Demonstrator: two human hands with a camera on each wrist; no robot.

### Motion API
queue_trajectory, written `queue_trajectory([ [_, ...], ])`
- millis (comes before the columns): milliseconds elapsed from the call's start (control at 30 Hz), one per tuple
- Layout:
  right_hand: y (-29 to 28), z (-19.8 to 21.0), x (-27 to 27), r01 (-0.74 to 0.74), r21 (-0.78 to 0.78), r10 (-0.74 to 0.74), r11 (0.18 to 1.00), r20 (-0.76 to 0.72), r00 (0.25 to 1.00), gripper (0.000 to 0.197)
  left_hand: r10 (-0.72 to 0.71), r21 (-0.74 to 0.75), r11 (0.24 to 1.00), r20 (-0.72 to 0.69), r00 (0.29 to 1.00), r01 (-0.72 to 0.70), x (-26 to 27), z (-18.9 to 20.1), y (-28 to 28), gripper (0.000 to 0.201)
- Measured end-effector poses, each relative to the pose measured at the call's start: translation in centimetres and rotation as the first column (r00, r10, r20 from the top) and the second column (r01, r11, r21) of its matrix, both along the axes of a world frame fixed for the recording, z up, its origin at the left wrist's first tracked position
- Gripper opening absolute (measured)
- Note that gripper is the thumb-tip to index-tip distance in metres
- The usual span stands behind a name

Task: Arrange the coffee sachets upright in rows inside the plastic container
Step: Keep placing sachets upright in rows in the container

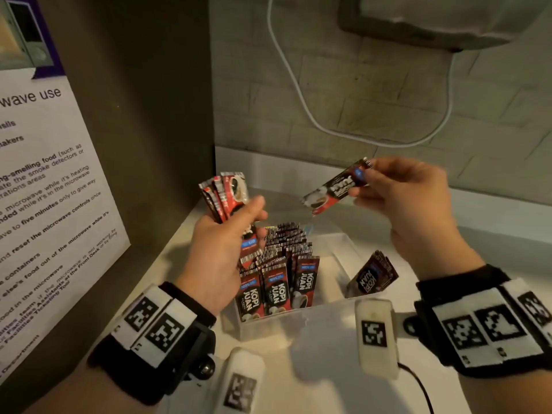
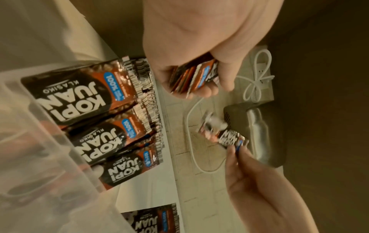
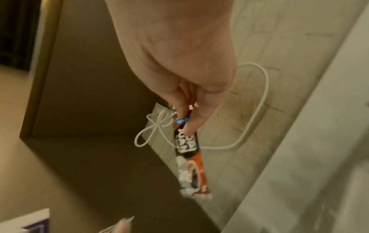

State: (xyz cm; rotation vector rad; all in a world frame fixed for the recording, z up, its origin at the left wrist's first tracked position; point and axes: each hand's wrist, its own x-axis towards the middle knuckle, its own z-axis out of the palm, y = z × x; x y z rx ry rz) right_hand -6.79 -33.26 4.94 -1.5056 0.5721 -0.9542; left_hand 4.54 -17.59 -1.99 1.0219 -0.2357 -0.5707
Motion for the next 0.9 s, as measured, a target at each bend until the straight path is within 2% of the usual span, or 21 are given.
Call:
queue_trajectory([
  [67,-1.6,-0.1,0.4,0.118,-0.165,-0.142,0.979,-0.137,0.980,0.027,0.047,-0.029,0.998,-0.056,0.997,-0.049,0.7,0.3,0.1,0.015],
  [133,-2.8,-0.8,1.3,0.094,-0.265,-0.182,0.960,-0.328,0.927,0.030,0.064,-0.015,0.998,-0.086,0.994,-0.066,1.5,0.5,0.1,0.015],
  [233,-3.1,-2.6,3.1,-0.070,-0.216,-0.076,0.974,-0.601,0.796,0.022,0.050,0.015,0.999,-0.142,0.989,-0.049,2.6,0.5,0.0,0.019],
  [333,-2.8,-4.0,4.1,-0.139,-0.133,0.004,0.981,-0.710,0.705,0.028,0.062,0.017,0.998,-0.179,0.982,-0.060,3.3,0.5,0.2,0.020],
  [467,-2.7,-5.1,4.9,-0.196,-0.132,0.020,0.972,-0.779,0.627,0.029,0.070,0.017,0.998,-0.187,0.980,-0.068,3.6,0.4,0.4,0.018],
  [733,-3.0,-6.3,6.0,-0.234,-0.106,0.060,0.966,-0.794,0.605,0.032,0.038,0.033,0.999,-0.177,0.983,-0.032,3.4,0.0,0.3,0.018],
  [900,-3.0,-6.6,6.4,-0.231,-0.075,0.088,0.970,-0.779,0.620,0.030,-0.044,0.095,0.994,-0.151,0.988,0.059,3.3,0.3,0.7,0.024],
])
